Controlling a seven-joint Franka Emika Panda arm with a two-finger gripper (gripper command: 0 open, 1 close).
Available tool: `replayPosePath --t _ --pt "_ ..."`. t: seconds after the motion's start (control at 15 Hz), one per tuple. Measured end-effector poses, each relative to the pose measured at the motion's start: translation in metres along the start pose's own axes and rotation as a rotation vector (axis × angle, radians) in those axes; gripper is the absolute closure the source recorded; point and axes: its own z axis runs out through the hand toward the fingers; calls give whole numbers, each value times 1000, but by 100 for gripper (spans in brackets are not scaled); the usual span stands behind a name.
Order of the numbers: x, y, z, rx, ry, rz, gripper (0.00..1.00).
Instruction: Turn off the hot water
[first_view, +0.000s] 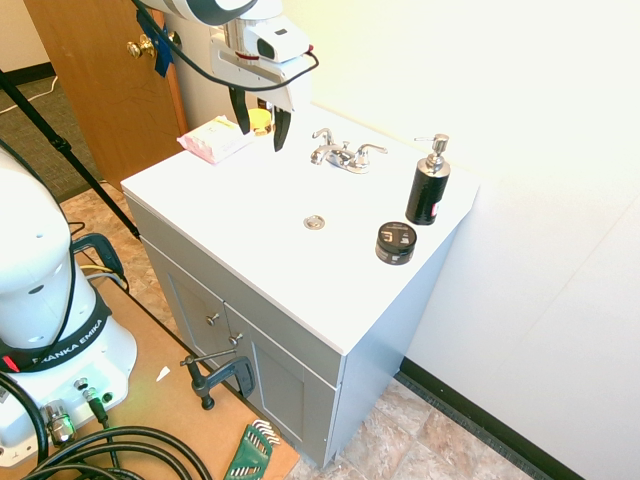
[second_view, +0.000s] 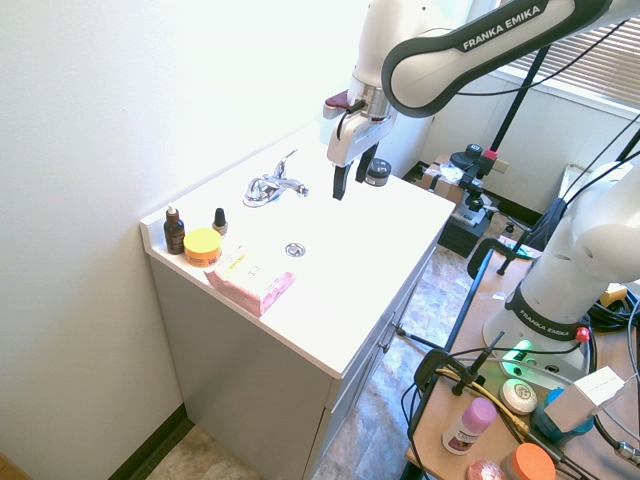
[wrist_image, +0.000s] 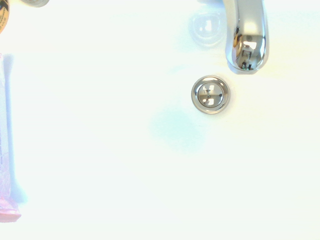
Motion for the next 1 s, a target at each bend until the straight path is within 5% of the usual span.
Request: replayPosePath --t 0.2,0.73,1.0 --pt "3 -2 2 -4 23 7 0" --pt "51 -60 24 -21 434 159 0" --pt "59 -96 58 -37 476 166 0"
